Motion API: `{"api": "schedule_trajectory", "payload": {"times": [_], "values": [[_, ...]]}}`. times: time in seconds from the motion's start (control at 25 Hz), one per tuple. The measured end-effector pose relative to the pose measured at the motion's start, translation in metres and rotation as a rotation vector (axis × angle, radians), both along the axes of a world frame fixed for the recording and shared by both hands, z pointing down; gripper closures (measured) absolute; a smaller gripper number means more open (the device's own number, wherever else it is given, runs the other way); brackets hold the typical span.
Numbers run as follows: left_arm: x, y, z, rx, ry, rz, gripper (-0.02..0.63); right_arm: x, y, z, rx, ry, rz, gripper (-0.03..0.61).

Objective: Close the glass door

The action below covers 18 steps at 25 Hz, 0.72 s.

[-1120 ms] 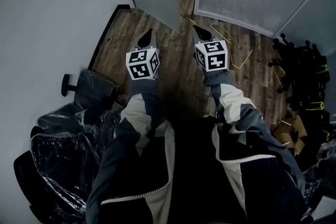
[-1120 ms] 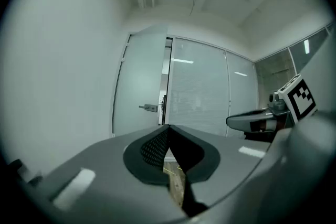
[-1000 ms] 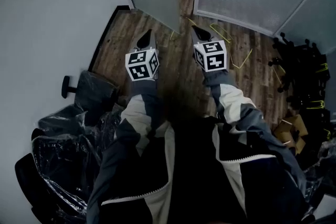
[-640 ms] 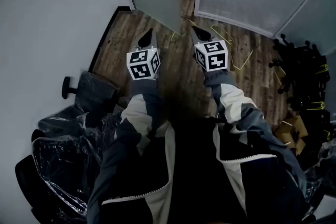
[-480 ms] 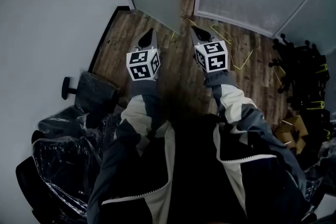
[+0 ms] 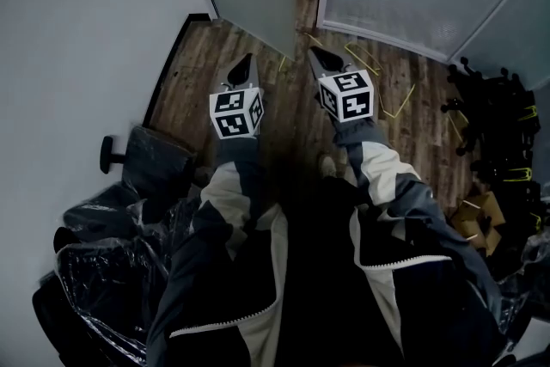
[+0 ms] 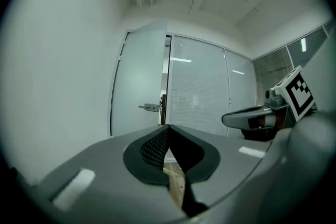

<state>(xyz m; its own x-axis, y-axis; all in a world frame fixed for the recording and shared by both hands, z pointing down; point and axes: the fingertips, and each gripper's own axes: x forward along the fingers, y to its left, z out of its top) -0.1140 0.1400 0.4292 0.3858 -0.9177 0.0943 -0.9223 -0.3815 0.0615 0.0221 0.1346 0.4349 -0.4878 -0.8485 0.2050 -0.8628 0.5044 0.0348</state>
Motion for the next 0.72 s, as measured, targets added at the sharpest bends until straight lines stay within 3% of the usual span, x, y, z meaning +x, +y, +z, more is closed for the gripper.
{"api": "schedule_trajectory", "payload": {"times": [0.36,0.72], "values": [[0.013,-0.097,0.021,-0.068,-0.005,-0.049,0.611,0.02,-0.109,0.016,-0.03,-0.026,-0.045,0.574],[0.044,-0.225,0.009,-0.044,-0.013,-0.087,0.611,0.037,-0.241,0.014,-0.036,0.0,-0.129,0.574]]}}
